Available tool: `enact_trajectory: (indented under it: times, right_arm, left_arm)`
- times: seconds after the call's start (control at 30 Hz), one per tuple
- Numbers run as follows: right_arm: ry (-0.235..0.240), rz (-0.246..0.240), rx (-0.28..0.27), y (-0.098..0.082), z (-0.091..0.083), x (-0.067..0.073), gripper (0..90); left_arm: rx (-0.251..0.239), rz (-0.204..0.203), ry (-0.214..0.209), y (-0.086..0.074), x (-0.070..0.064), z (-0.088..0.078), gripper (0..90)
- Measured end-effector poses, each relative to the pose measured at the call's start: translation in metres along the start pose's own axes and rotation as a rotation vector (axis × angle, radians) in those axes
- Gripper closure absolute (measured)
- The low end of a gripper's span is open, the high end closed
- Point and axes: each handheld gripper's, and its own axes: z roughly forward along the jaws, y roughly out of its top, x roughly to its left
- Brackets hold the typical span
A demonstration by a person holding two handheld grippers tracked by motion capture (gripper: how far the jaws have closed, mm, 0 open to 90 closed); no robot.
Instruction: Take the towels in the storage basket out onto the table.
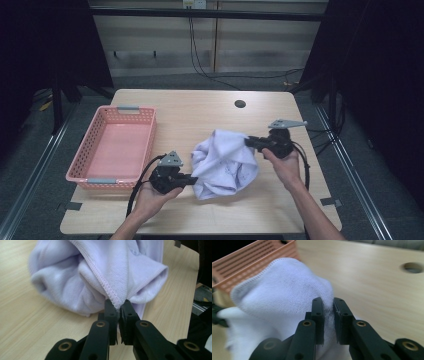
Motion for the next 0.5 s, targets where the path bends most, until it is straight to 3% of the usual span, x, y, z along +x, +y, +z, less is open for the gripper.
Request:
enact_trajectory:
  times: [0.07,0.17,0.23,0.3,0.33,0.4,0.5]
  right_arm:
    - [-0.044,0.031,-0.033,0.003,-0.016,-0.019,81.4]
    - [-0.09,0.065,-0.057,0.007,-0.032,-0.042,82.1]
    - [-0.136,0.057,-0.059,0.008,-0.035,-0.052,82.1]
    - [-0.126,0.072,-0.044,0.002,-0.033,-0.06,81.3]
    - [-0.13,0.071,-0.022,-0.004,-0.029,-0.061,77.7]
    - [-0.138,0.081,0.013,-0.015,-0.023,-0.06,61.6]
    - [-0.126,0.089,0.039,-0.031,-0.021,-0.055,47.8]
  left_arm:
    - [-0.01,0.007,0.018,-0.001,-0.002,-0.008,85.9]
    - [-0.037,0.012,0.006,-0.002,-0.007,-0.019,85.9]
    - [-0.061,0.018,-0.03,-0.003,-0.014,-0.022,85.8]
    - [-0.028,0.027,-0.057,-0.005,-0.021,-0.015,85.5]
    - [-0.01,0.043,-0.057,-0.007,-0.024,-0.011,83.5]
    - [0.019,0.046,-0.078,-0.01,-0.028,-0.002,72.0]
    - [0.0,0.04,-0.091,-0.009,-0.027,-0.001,61.8]
